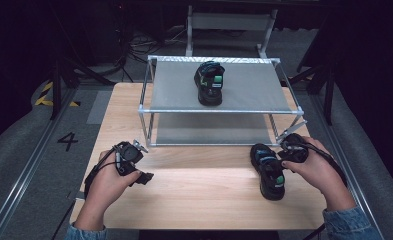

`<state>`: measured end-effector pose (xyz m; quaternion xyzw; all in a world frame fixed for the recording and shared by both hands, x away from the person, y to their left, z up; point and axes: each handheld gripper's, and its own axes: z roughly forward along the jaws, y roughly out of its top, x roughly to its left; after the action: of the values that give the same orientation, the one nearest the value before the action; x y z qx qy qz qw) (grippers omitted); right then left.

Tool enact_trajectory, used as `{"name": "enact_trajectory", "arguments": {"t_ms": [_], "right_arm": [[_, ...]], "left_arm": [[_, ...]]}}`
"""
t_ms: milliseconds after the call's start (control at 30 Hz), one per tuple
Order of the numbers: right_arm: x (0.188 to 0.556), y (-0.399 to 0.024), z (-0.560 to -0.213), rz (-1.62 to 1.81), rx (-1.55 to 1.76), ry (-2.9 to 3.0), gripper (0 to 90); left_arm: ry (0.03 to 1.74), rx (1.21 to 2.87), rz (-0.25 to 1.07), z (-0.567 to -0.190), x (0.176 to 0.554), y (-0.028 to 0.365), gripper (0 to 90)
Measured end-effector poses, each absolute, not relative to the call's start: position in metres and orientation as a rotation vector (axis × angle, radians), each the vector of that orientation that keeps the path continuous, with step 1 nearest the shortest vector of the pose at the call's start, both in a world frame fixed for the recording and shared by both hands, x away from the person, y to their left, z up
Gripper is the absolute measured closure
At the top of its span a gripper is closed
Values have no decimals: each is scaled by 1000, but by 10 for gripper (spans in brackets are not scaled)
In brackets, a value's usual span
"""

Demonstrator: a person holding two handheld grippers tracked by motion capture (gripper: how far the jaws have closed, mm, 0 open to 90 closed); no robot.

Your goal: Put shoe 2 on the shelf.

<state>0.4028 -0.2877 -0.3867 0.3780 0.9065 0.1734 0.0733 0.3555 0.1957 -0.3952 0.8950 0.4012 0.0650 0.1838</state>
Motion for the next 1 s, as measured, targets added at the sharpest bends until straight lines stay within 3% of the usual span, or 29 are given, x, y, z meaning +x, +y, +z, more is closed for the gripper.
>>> {"name": "enact_trajectory", "arguments": {"t_ms": [300, 367, 433, 600, 1000], "right_arm": [[410, -281, -400, 510, 1120, 2726, 451], [410, -281, -399, 508, 1126, 2723, 498], [408, -281, -396, 515, 1133, 2711, 615], [404, -279, -390, 521, 1141, 2723, 706], [400, -283, -374, 540, 1115, 2706, 711]], "left_arm": [[1169, 2530, 161, -400, 348, 203, 226], [1165, 2529, 163, -400, 347, 205, 226], [1173, 2528, 165, -401, 347, 207, 226], [1173, 2529, 168, -402, 347, 208, 226], [1172, 2525, 153, -403, 351, 207, 226]]}}
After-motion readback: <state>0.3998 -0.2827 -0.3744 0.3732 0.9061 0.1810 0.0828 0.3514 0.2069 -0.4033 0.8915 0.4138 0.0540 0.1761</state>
